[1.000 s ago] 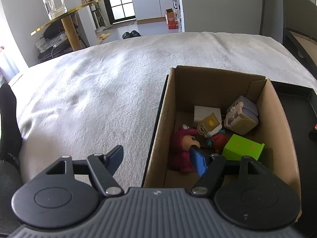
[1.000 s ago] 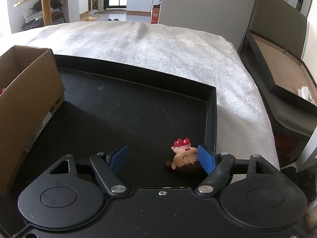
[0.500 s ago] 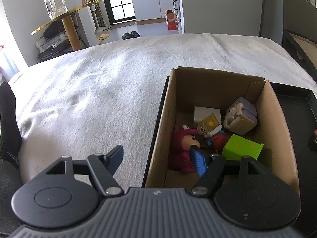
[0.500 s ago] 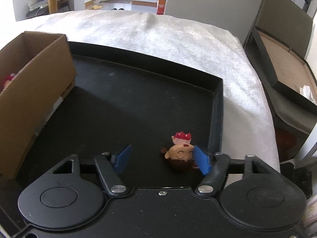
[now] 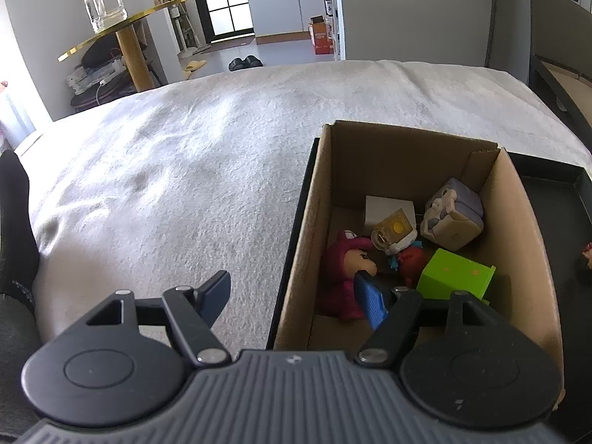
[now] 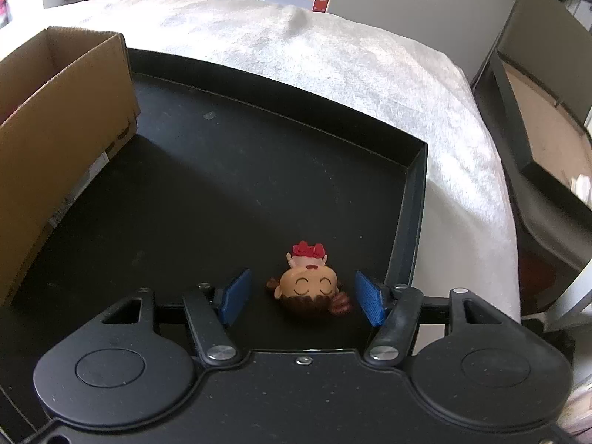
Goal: Organize rigid objects
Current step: 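Move the right gripper to the smiling doll figure and grasp it, then carry the smiling doll figure with the right gripper into the box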
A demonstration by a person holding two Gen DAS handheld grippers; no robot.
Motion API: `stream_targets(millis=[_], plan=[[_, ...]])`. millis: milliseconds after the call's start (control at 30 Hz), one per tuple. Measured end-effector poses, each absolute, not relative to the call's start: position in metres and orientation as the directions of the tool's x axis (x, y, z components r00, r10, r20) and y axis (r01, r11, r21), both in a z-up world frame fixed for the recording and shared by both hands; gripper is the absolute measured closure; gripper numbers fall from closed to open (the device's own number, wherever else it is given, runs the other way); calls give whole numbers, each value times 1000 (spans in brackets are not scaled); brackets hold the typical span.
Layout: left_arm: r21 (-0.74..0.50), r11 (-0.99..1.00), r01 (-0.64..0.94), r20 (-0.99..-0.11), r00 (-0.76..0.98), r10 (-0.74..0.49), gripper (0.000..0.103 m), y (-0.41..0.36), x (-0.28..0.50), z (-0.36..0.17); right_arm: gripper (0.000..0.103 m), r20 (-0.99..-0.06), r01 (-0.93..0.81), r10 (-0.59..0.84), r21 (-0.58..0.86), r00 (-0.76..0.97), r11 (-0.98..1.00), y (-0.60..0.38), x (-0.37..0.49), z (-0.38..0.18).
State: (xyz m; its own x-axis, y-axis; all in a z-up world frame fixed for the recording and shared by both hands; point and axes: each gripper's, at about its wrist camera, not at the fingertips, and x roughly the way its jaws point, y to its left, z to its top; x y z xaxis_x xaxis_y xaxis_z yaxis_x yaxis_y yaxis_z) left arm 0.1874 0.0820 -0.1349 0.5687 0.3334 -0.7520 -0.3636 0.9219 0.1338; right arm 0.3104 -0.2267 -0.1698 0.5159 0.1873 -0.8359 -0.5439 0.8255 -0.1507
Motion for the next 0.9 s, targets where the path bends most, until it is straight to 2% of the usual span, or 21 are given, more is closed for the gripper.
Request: stream_targets(millis=[33, 133, 267, 900], plan=[[134, 922, -363, -751, 570, 334, 31, 82, 187, -135, 47, -837, -548, 198, -139, 511, 825, -227, 310, -169], [130, 922, -364, -754, 568, 331, 31, 83, 187, -136, 64, -840, -557, 202, -137, 504, 819, -226, 305, -171], [129, 922, -366, -753, 568, 331, 31, 83, 187, -136, 69, -835, -554, 216, -123, 506, 823, -226, 302, -169], [91, 930, -355, -763, 575, 294, 33, 91, 177, -137, 69, -774, -577, 315, -79, 549, 813, -190, 273, -113]])
